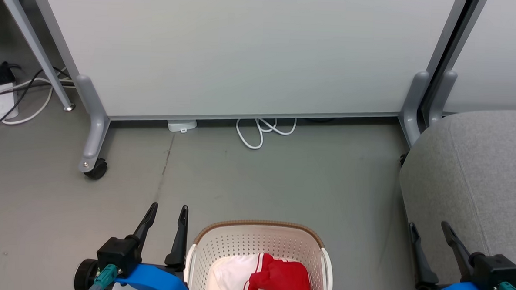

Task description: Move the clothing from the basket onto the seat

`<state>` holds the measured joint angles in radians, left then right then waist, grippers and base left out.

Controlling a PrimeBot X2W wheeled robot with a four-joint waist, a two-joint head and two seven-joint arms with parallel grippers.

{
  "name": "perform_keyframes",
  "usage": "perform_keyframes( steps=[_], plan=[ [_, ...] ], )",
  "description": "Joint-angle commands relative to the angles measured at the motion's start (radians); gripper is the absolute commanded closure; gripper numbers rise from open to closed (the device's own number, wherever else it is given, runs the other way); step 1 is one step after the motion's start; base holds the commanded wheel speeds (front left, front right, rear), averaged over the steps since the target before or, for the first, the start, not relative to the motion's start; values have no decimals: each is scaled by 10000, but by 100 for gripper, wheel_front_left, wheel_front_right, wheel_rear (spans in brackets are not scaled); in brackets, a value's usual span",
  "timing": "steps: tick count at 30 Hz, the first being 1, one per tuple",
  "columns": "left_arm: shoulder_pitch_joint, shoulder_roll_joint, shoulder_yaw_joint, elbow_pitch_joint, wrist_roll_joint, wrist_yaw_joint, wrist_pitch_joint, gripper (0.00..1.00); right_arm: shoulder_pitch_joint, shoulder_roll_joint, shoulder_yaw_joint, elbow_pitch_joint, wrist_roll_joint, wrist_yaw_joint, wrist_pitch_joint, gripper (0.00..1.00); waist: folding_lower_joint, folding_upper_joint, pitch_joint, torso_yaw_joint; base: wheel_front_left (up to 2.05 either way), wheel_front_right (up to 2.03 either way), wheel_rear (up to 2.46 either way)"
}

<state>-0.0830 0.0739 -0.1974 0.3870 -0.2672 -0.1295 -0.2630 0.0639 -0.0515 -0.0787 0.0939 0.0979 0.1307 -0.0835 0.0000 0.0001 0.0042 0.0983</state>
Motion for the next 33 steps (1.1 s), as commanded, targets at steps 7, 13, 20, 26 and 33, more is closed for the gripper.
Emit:
perform_keyframes(
  steps=[7,13,20,26,33],
  plan=[
    [-695,75,-345,104,-91,-17,-26,0,-941,14,225,-487,-105,1,-21,0,0,-1,1562,-368,0,0,0],
    [-1368,141,-597,274,-142,-17,-26,0,-1697,13,426,-639,-204,1,-93,0,0,-1,2812,-711,0,0,0],
    [-2538,408,-1203,757,-152,-17,-26,0,-2774,13,793,-675,-326,1,-295,0,0,-1,4482,-1284,0,0,0],
    [-3562,618,-1907,1436,-326,-17,-26,0,-3499,13,971,-659,-338,1,-496,0,0,-1,5702,-1737,0,0,0],
    [-4598,847,-2782,2441,-573,-15,-26,0,-4431,14,1333,-767,-176,1,-757,0,0,-1,6943,-2377,0,0,0]
  ],
)
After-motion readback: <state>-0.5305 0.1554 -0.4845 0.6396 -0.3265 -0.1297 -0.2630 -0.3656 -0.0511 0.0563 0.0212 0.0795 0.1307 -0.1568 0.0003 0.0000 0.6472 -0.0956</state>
